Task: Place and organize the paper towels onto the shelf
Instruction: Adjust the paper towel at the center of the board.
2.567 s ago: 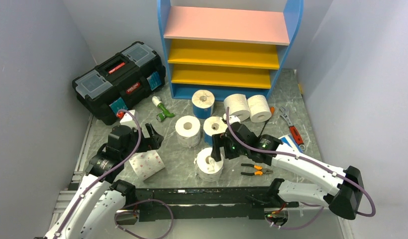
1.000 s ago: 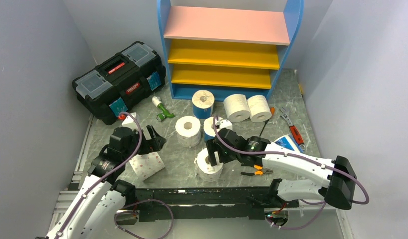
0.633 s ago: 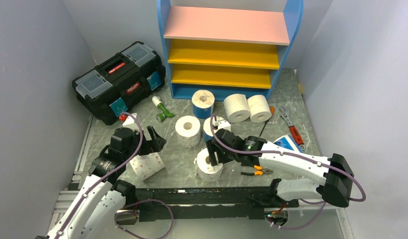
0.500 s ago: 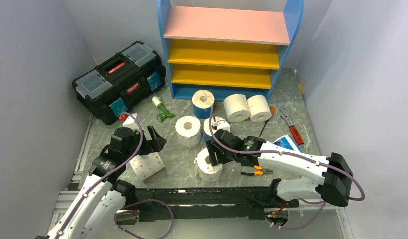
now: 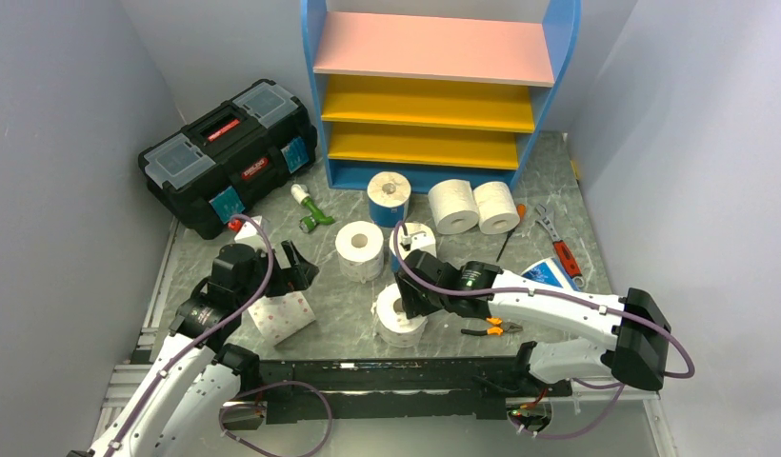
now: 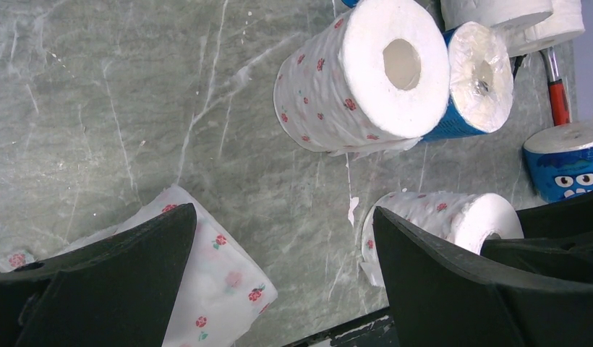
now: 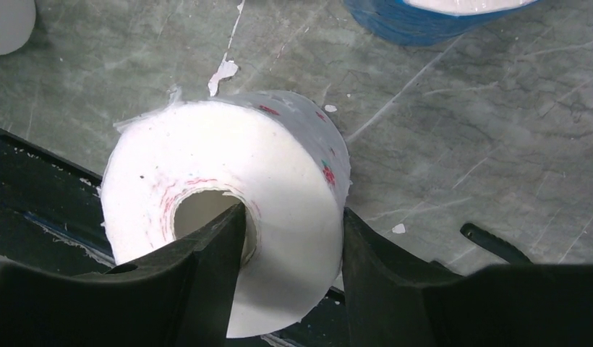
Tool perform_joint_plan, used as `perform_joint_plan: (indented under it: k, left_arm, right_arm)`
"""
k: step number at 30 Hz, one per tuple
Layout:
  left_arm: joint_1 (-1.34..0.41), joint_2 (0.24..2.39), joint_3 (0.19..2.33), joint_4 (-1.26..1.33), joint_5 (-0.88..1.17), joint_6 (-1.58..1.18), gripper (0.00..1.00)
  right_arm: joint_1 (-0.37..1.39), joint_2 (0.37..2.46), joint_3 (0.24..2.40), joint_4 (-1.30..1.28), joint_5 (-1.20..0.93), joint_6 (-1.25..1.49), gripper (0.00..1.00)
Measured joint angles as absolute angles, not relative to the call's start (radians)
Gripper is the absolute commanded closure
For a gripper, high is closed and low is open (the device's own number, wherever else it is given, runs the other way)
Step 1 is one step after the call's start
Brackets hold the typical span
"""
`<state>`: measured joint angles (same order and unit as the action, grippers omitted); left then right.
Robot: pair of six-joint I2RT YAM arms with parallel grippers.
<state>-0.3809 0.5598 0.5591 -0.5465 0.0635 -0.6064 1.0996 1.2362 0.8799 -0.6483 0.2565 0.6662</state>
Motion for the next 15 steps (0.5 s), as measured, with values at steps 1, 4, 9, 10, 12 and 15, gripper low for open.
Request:
perform_joint_plan:
  k: [1,4,9,10,12,15]
  left_arm:
    - [-0.381,0.56,0.559,-0.547,0.064,-0.607,0.01]
    - [-0.381,0.56,0.559,-0.547,0.064,-0.607,0.02]
    - [-0.381,0.56,0.559,-0.547,0.064,-0.611,0.02]
    - [-0.381,0.56,0.559,-0.547,0.064,-0.612,0.02]
    - [-0.381,0.56,0.559,-0.547,0.064,-0.614,0.02]
    - [-0.381,0.56,0.559,-0.546,0.064,-0.614,0.02]
  right_arm:
    - [1.1,1.236,0.882,-0.649,0.257,0.666,0.5]
    - [1.105,1.236,0.888,-0.655,0.261,0.666,0.53]
    - [1.115,1.236,0.903,-0.675,0.265,0.666,0.58]
    - [1.116,1.236,0.904,-0.679,0.265,0.666,0.59]
    - [1.116,1.236,0.904,-0.683,0.265,0.666,0.6]
    - [1.116,1.232,0.904,-0.69,0.263,0.666,0.61]
